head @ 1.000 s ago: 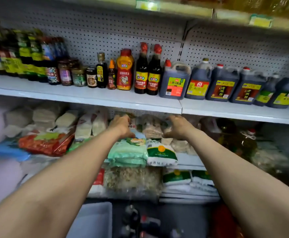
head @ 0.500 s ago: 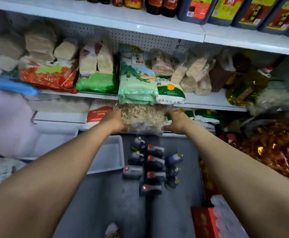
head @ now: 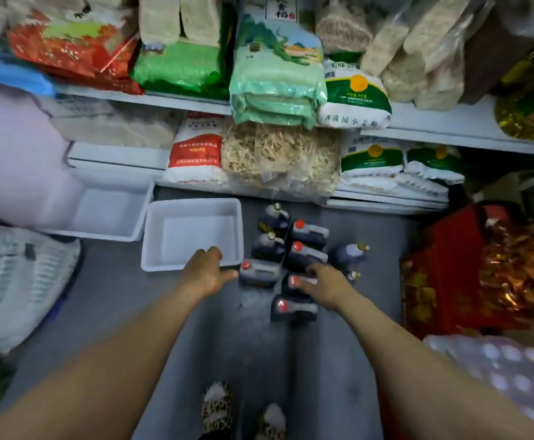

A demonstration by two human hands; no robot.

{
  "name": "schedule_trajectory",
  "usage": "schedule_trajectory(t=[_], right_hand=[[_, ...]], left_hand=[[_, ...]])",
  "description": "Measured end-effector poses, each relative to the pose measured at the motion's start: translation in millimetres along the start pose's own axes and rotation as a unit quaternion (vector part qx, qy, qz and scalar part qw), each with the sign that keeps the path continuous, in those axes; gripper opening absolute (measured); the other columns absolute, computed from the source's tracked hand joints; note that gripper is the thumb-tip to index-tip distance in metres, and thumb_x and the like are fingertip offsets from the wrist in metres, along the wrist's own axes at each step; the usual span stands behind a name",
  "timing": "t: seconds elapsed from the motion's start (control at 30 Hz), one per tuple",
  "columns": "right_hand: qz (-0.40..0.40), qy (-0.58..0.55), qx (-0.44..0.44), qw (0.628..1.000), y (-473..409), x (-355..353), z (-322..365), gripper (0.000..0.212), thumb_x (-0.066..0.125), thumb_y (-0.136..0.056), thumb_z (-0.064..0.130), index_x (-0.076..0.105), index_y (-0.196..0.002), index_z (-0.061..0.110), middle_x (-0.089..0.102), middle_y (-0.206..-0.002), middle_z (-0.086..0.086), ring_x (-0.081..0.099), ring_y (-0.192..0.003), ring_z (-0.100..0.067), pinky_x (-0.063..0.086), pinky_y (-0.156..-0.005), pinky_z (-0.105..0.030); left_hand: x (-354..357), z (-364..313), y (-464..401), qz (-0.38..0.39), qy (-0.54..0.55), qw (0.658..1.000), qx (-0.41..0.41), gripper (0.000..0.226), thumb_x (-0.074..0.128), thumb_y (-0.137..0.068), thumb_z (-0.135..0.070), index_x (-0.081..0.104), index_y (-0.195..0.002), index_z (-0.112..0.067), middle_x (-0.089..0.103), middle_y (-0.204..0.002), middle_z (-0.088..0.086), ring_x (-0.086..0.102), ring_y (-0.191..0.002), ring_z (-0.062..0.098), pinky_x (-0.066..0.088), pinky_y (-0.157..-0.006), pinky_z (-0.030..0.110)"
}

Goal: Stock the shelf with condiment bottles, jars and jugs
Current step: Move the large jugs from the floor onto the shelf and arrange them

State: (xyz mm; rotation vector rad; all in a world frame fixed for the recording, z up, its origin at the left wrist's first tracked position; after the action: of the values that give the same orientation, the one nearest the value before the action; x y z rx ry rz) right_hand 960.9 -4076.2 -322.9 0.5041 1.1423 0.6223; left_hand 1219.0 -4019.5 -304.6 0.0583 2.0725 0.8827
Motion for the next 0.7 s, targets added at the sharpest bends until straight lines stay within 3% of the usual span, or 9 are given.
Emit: schedule_trajectory(t=[0.2, 0.37, 0.6, 0.7], right_hand=[[-0.014, -0.053, 0.03, 0.998, -56.1, 86.8, -48.4, 0.047, 0.061, -0.095, 0.043, 0.057, -0.126, 0.008, 0.063, -0.126, -0.015, 0.058, -0.118, -0.032, 0.047, -0.095, -0.036], [-0.044, -0.098, 0.03, 0.994, -122.0, 152.4, -65.5, 0.047, 0.062, -0.095, 0.042, 0.054, -0.127, 0.009, 0.063, -0.125, -0.016, 0.058, -0.117, -0.034, 0.048, -0.096, -0.04], [-0.122, -0.166, -0.014, 0.978, -232.7, 226.3, -83.9, 0.044, 0.059, -0.097, 0.041, 0.055, -0.127, 0.01, 0.064, -0.119, -0.013, 0.059, -0.111, -0.031, 0.034, -0.074, -0.024], [-0.145, -0.202, -0.029, 0.968, -277.5, 250.3, -92.5, 0.054, 0.059, -0.096, 0.041, 0.048, -0.139, 0.01, 0.06, -0.132, -0.015, 0.055, -0.12, -0.032, 0.043, -0.095, -0.031]], left_hand=[[94.1, 44.8, -58.9, 0.024, 0.005, 1.0, 0.008, 0.068, 0.067, -0.089, -0.043, 0.044, -0.14, -0.006, 0.047, -0.144, 0.015, 0.047, -0.13, 0.031, 0.037, -0.107, 0.036], [161.5, 84.1, -127.1, 0.015, 0.026, 1.0, -0.004, 0.07, 0.065, -0.089, -0.047, 0.041, -0.143, -0.01, 0.048, -0.145, 0.015, 0.046, -0.132, 0.032, 0.038, -0.106, 0.035], [253.3, 122.2, -237.1, -0.022, 0.103, 0.994, 0.026, 0.066, 0.061, -0.093, -0.043, 0.036, -0.149, -0.022, 0.051, -0.144, 0.013, 0.049, -0.13, 0.032, 0.039, -0.105, 0.035], [284.4, 131.8, -282.6, -0.029, 0.149, 0.987, 0.058, 0.065, 0.06, -0.093, -0.044, 0.034, -0.15, -0.026, 0.048, -0.147, 0.009, 0.048, -0.132, 0.03, 0.038, -0.109, 0.04]])
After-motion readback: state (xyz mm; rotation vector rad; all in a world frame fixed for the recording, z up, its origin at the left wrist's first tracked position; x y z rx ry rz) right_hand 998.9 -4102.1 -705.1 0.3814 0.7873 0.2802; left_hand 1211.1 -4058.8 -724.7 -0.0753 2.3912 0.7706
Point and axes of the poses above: each hand's wrist, its own y-axis away from the middle knuckle, its own x-axis out of the palm, z = x × y, the point moved 1 cm from there along -y, towards the middle knuckle
